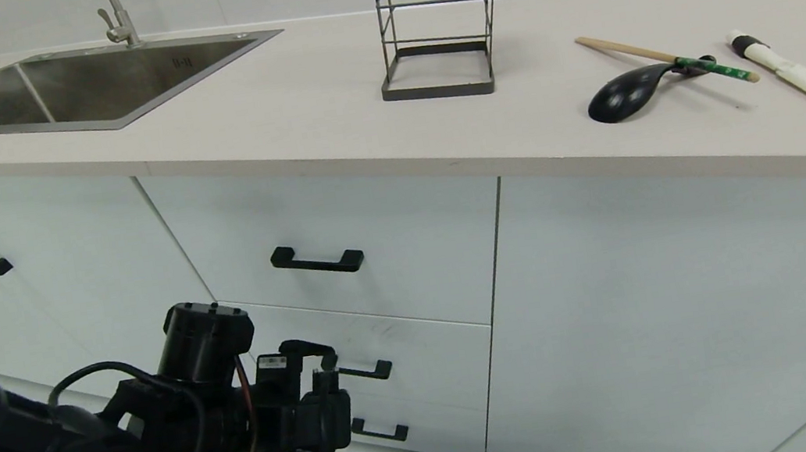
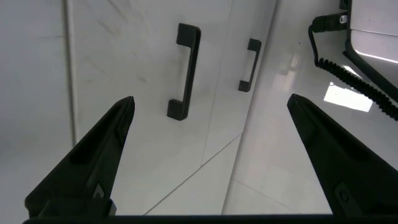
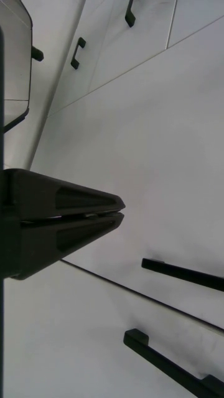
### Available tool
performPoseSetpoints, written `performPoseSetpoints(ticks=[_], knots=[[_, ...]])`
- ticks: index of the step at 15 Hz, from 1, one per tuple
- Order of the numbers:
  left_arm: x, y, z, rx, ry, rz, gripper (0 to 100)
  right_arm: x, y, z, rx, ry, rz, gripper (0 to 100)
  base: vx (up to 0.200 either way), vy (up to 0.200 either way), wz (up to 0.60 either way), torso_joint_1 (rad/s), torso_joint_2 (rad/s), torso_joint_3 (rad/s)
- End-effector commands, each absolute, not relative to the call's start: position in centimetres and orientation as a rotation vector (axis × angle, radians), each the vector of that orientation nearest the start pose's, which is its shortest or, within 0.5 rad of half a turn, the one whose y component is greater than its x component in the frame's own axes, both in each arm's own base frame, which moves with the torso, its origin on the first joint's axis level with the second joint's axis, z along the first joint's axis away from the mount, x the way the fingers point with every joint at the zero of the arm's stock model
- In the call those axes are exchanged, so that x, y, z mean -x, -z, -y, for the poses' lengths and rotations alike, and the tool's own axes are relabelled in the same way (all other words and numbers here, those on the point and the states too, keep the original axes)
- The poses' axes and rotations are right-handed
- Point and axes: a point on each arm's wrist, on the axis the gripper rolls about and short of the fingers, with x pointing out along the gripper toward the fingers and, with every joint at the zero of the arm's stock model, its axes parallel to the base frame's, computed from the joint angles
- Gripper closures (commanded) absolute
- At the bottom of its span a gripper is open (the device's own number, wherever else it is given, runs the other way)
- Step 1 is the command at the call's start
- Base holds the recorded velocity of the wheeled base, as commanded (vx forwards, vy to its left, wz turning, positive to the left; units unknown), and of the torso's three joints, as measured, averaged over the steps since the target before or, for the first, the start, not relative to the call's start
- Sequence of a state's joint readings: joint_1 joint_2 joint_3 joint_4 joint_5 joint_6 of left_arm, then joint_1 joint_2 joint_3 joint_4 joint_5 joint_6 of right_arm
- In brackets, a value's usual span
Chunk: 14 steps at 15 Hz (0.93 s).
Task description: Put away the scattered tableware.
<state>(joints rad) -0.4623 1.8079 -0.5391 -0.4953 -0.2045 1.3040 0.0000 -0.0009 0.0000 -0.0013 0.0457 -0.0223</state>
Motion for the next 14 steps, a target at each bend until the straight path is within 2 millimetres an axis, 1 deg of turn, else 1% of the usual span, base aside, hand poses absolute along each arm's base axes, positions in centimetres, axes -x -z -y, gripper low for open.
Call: performPoseSetpoints(ticks=[1, 4, 6, 9, 10, 11, 14], knots=[[-24.4, -6.2, 12.6, -1.282, 1.078, -0.292, 0, 2.3, -7.6, -0.1, 0.023, -0.046, 0.002, 100, 0.000, 0.000, 0.00, 0.000, 0.00, 0.000], [-24.9, -4.9, 12.9, -1.258, 1.083, -0.334, 0, 2.3, -7.6, -0.1, 0.023, -0.048, 0.002, 100, 0.000, 0.000, 0.00, 0.000, 0.00, 0.000], [-25.1, -4.6, 13.0, -1.242, 1.078, -0.347, 0, 2.3, -7.6, -0.1, 0.023, -0.046, 0.002, 100, 0.000, 0.000, 0.00, 0.000, 0.00, 0.000], [-25.8, -3.9, 13.3, -1.237, 1.064, -0.331, 0, 2.3, -7.6, -0.1, 0.023, -0.046, 0.002, 100, 0.000, 0.000, 0.00, 0.000, 0.00, 0.000], [-26.3, -3.3, 13.7, -1.240, 1.049, -0.298, 0, 2.3, -7.6, -0.1, 0.023, -0.046, 0.002, 100, 0.000, 0.000, 0.00, 0.000, 0.00, 0.000], [-26.5, -2.9, 13.9, -1.240, 1.048, -0.291, 0, 2.3, -7.6, -0.1, 0.023, -0.046, 0.002, 100, 0.000, 0.000, 0.00, 0.000, 0.00, 0.000], [-26.7, -2.2, 13.9, -1.237, 1.053, -0.308, 0, 2.3, -7.6, -0.1, 0.023, -0.048, 0.002, 100, 0.000, 0.000, 0.00, 0.000, 0.00, 0.000]])
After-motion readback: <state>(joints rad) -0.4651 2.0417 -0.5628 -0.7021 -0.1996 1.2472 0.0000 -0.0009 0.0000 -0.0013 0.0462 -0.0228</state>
